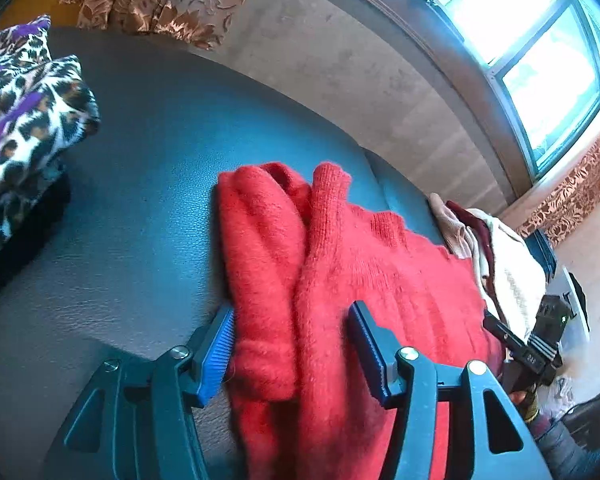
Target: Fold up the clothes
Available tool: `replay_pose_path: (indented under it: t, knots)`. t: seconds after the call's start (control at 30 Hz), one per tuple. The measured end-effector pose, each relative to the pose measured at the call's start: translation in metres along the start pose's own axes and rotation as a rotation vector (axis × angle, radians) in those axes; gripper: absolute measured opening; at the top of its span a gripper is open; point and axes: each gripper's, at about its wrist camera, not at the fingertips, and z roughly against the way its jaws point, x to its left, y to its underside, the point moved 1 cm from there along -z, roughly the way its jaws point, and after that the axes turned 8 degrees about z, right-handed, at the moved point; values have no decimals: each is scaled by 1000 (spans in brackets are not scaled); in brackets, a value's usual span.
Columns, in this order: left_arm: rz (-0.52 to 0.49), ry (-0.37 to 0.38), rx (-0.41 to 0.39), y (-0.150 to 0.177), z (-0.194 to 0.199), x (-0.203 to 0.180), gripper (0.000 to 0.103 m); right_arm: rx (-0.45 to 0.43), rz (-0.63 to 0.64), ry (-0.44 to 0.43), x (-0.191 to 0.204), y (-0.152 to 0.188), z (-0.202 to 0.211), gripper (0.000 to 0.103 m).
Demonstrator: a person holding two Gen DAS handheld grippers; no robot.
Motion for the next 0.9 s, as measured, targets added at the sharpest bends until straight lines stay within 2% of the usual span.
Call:
replay_pose_path:
  t: [0.07, 0.13, 0.23, 0.47, 0.53, 0.6, 0.77, 0.9]
  knots:
    - [-18, -32, -2, 2, -3, -3, 52, -2, -1, -1, 0, 0, 0, 103]
    - [-47, -66, -1, 5, -5, -4, 36, -5, -3, -3, 0, 0, 0, 103]
    - [-36, -74, 4, 7, -6, -3, 29, -10, -8, -11, -1, 0, 1, 103]
    - [-60, -172, -32, 6, -16, -3, 29, 0, -1, -17, 1, -1, 1, 103]
    - [-89, -218, -31, 2, -18, -7, 25, 21, 4, -34, 1, -3, 1, 103]
    - [-117, -252, -29, -3, -18, -13, 23, 63, 23, -67, 1, -7, 0, 103]
    - [-146, -298, -34, -22, -14, -19, 23, 143, 65, -227, -5, -19, 15, 102]
    - [-181, -330, -38, -33, -12, -26, 23, 179, 205, -289, 4, -26, 35, 101]
